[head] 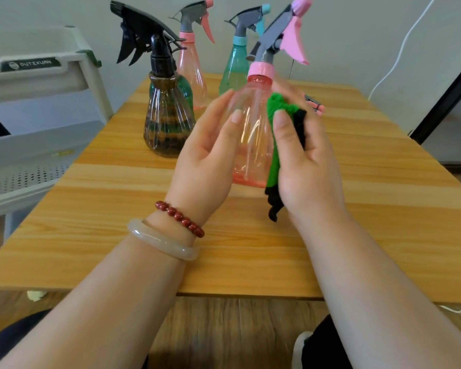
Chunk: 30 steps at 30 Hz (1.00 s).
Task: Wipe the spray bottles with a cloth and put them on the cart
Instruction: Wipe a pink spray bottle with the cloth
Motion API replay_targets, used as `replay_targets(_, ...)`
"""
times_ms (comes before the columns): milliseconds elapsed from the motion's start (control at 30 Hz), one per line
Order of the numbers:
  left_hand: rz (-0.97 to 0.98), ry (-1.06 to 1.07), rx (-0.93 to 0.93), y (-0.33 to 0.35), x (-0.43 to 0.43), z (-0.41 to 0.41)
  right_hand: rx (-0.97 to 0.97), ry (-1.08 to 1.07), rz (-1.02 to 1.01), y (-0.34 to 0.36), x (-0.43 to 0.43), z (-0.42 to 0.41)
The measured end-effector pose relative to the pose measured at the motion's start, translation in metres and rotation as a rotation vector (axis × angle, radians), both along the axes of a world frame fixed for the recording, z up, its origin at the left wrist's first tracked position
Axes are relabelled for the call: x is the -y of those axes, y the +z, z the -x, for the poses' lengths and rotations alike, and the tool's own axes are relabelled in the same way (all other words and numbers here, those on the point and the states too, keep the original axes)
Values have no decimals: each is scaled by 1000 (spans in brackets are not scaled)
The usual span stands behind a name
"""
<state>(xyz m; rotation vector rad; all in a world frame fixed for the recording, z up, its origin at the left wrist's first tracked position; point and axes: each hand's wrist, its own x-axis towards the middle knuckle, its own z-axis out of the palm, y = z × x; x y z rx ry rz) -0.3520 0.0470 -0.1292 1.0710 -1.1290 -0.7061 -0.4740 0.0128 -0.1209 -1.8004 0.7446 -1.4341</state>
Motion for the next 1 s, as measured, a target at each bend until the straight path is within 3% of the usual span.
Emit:
replay_targets(67,0,7,4,-1,0,1,21,15,-22,-1,0,1)
replay_targets(200,48,16,-148,3,-3,-4,-196,152,140,-5,-11,-1)
replay_targets(300,49,22,-172,4,-1,-8,-215,197,141,-4,-14,-2)
replay_targets(433,-9,-14,-72,1,0,-2,-3,-35,-7,0,-9,-4)
replay_targets(533,-21,-1,-50,1,-1,0,94,-37,-143,0,-4,-2)
replay_targets(667,32,32,-68,2,-1,-3,-172,56,138,-4,-19,-7)
replay_targets(733,35,61,-95,4,-2,-4,-217,83,198,-7,-22,-10)
replay_targets(800,1,8,-130,4,-2,-4,-154,37,136,-4,-22,-10)
replay_targets(933,-61,-112,-144,3,-3,-3,174,45,-258,7,-13,-6)
replay_targets(1000,-137,-167,-125,2,-3,-4,235,59,-386,12,-11,-4)
